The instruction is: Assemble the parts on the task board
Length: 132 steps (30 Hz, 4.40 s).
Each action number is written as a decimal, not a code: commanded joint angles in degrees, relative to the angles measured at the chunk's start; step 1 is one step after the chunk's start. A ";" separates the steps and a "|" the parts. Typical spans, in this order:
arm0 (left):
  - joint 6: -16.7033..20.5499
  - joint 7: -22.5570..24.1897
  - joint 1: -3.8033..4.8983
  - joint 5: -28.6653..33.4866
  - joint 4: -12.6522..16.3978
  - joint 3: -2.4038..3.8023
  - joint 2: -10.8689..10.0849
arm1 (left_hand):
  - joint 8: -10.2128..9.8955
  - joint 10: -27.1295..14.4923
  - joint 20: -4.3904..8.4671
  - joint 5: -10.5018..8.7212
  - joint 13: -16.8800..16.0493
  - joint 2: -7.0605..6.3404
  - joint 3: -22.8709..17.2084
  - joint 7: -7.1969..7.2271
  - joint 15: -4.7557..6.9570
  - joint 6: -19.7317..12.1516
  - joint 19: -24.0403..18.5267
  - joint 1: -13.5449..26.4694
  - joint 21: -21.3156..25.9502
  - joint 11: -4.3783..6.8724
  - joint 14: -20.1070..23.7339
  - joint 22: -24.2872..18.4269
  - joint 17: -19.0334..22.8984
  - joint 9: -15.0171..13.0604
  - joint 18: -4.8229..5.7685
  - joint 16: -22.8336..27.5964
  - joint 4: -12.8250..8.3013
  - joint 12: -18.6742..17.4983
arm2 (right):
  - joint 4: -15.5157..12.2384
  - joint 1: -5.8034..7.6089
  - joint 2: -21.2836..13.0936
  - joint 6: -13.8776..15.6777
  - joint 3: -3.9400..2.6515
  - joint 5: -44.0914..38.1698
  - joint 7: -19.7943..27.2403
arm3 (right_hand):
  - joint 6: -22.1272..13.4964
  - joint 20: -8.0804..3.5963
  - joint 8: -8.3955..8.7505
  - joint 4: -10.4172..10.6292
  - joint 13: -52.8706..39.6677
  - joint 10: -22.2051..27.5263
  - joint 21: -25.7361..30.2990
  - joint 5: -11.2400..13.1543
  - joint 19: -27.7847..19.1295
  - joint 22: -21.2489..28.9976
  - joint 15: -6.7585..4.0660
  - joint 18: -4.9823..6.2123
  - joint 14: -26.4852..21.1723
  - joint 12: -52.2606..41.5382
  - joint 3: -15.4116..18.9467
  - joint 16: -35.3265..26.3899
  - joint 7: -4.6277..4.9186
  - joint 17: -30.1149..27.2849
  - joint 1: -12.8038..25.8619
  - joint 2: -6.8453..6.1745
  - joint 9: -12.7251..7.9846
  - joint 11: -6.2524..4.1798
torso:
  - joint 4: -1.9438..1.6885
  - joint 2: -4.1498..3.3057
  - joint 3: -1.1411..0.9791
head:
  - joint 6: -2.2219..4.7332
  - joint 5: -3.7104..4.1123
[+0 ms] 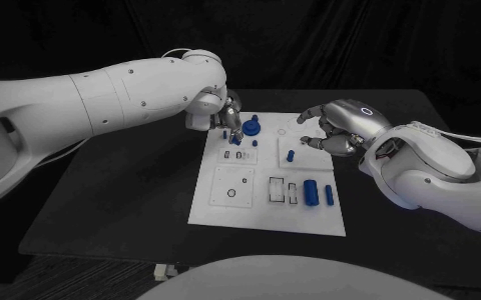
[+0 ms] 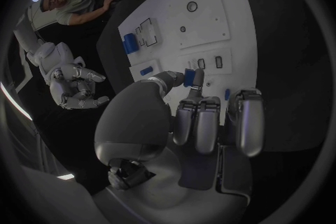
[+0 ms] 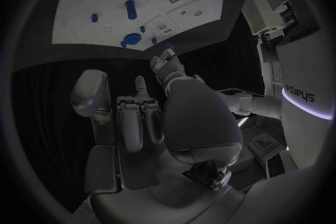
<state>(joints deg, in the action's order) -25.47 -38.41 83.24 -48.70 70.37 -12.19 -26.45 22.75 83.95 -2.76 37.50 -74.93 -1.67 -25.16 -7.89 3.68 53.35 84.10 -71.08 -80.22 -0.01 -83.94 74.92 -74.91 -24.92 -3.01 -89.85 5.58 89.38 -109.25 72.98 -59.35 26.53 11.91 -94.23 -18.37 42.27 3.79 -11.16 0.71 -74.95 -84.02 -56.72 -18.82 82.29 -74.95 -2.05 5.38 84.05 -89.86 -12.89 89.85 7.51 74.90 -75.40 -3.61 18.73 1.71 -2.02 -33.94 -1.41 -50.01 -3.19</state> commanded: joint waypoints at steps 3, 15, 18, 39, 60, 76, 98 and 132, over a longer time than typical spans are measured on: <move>-1.64 -3.92 -0.22 -2.96 -2.08 0.04 1.69 | 0.24 5.64 0.70 0.95 -14.59 -0.36 -3.41 4.77 0.77 5.74 1.11 1.35 -0.32 0.85 -6.06 12.07 -15.09 -0.59 0.74 -0.15 -3.78 0.18 | 0.22 0.09 0.03 -0.06 -0.04 0.58 -1.24 | 0.59 0.05 -0.24 0.23 -15.05 -5.98 0.12 -0.19 -0.19 -7.33 -0.06 0.39 5.95 -0.14 0.18 0.15 -0.03 15.10 -0.50 0.23 -0.08 0.13 | 0.13 0.22 -0.48 | 0.01 -0.37; -2.29 -5.05 -2.23 -3.17 -4.86 0.03 4.73 | 0.48 5.98 1.50 4.29 -14.98 -1.04 -5.60 5.44 1.60 7.58 1.72 4.23 -0.97 1.50 -6.06 12.28 -15.09 -2.21 0.92 -0.15 -6.35 0.53 | 1.29 0.08 0.65 -0.86 -0.03 1.27 -1.36 | 0.76 0.07 -0.29 0.35 -15.05 -5.98 0.33 -0.16 -0.22 -7.28 -0.02 0.42 5.95 -0.14 0.21 0.15 0.00 15.10 -0.45 0.29 -0.10 0.19 | -0.19 0.06 -0.36 | 0.01 -0.54; -2.75 -5.12 -2.94 -3.18 -5.36 0.03 4.80 | 0.56 6.05 1.68 3.67 -15.07 -0.96 -6.00 5.58 1.79 8.02 1.74 4.94 -0.92 1.60 -6.06 12.27 -15.09 -2.62 0.92 -0.15 -6.81 0.62 | 1.46 0.07 0.73 -1.04 -0.03 1.80 -1.39 | 0.79 0.08 -0.30 0.38 -15.05 -5.98 0.36 -0.16 -0.22 -7.27 -0.01 0.42 5.95 -0.14 0.21 0.15 0.00 15.10 -0.44 0.32 -0.11 0.19 | -0.20 0.05 -0.47 | 0.01 -0.58; 1.36 -5.08 -6.23 -3.18 -7.15 0.01 4.11 | -3.93 5.00 1.91 0.49 -13.65 -0.21 -9.17 5.69 1.91 10.67 0.99 9.96 0.69 1.70 -6.06 11.88 -15.09 -1.54 0.63 -0.15 -9.50 -0.92 | 2.75 -0.05 2.16 -1.55 -0.03 5.04 -0.83 | 1.35 0.21 -0.34 1.08 -15.05 -5.98 0.62 -0.59 -0.25 -7.21 0.18 0.44 5.95 -0.14 0.12 0.15 0.10 15.10 -0.29 1.01 -0.34 0.42 | -0.19 0.04 -0.33 | 0.01 -1.13; 5.46 -4.78 -7.24 -3.18 -6.30 0.01 3.84 | -6.63 4.43 1.68 -1.58 -12.79 0.65 -9.06 5.49 1.68 11.43 0.66 11.21 1.50 1.54 -6.06 11.68 -15.09 -0.26 0.48 -0.15 -10.16 -1.96 | 3.28 -0.72 2.04 -1.61 -0.03 5.41 -0.61 | 1.72 0.31 -0.39 1.26 -15.05 -5.98 1.00 -0.93 -0.34 -7.13 0.30 0.49 5.95 -0.14 0.00 0.15 0.15 15.10 -0.45 1.24 -0.46 0.58 | -0.12 0.09 -0.34 | 0.01 -0.74; 3.58 -4.61 -7.65 -3.18 -7.24 0.01 4.17 | -8.35 3.77 1.47 -4.70 -11.88 1.57 -8.53 5.27 1.42 11.49 0.25 11.37 2.41 1.37 -6.06 11.44 -15.09 0.43 0.31 -0.15 -10.43 -3.15 | 3.64 -0.97 1.97 -1.80 -0.03 5.42 -0.59 | 1.85 0.36 -0.37 1.28 -15.05 -5.98 1.25 -1.02 -0.40 -7.08 0.38 0.52 5.95 -0.14 -0.08 0.15 0.17 15.10 -0.60 1.30 -0.54 0.67 | -0.11 0.07 -0.34 | 0.01 -0.73; 2.91 -4.08 -8.15 -3.18 -7.85 0.01 4.35 | -9.93 2.99 1.08 -9.46 -10.95 2.64 -6.48 5.13 1.07 11.56 0.13 12.24 2.83 1.20 -6.06 11.38 -15.09 0.72 0.26 -0.15 -8.99 -4.52 | 3.94 -1.08 1.98 -1.99 -0.03 5.59 -0.68 | 1.93 0.42 -0.32 1.26 -15.05 -5.98 1.41 -1.16 -0.44 -7.05 0.46 0.54 5.95 -0.14 -0.17 0.15 0.21 15.10 -0.80 1.34 -0.64 0.78 | -0.12 0.09 -0.34 | 0.01 -0.67; 8.49 -3.55 -8.17 -3.17 -5.71 0.02 2.86 | -10.12 3.09 1.00 -8.33 -11.00 2.86 -5.65 5.39 1.04 12.40 0.59 13.08 2.09 1.43 -6.06 11.61 -15.09 0.61 0.41 -0.15 -7.86 -4.53 | 4.53 -1.76 2.00 -2.24 -0.03 5.60 -0.96 | 1.91 0.54 -0.15 1.14 -15.05 -5.98 1.57 -1.47 -0.48 -7.02 0.62 0.55 5.95 -0.14 -0.33 0.15 0.34 15.10 -1.21 1.33 -0.84 1.00 | -0.13 0.09 -0.36 | 0.01 -0.70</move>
<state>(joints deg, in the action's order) -18.00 -40.10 75.42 -51.84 64.52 -12.04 -23.60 12.84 84.18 -1.33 28.83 -74.91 1.37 -30.82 -7.84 4.99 59.91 83.87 -58.58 -77.86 1.17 -84.05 74.90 -74.92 -24.29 -3.05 -89.85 -2.46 85.19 -104.74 71.35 -57.33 24.50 11.92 -88.44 -18.71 43.91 4.20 -11.15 1.67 -74.91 -84.01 -55.36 -19.95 81.88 -74.92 -1.84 5.38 83.85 -89.86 -13.05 89.85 7.91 74.90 -76.31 -2.70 17.93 2.13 -2.17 -33.81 -1.75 -50.01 -3.94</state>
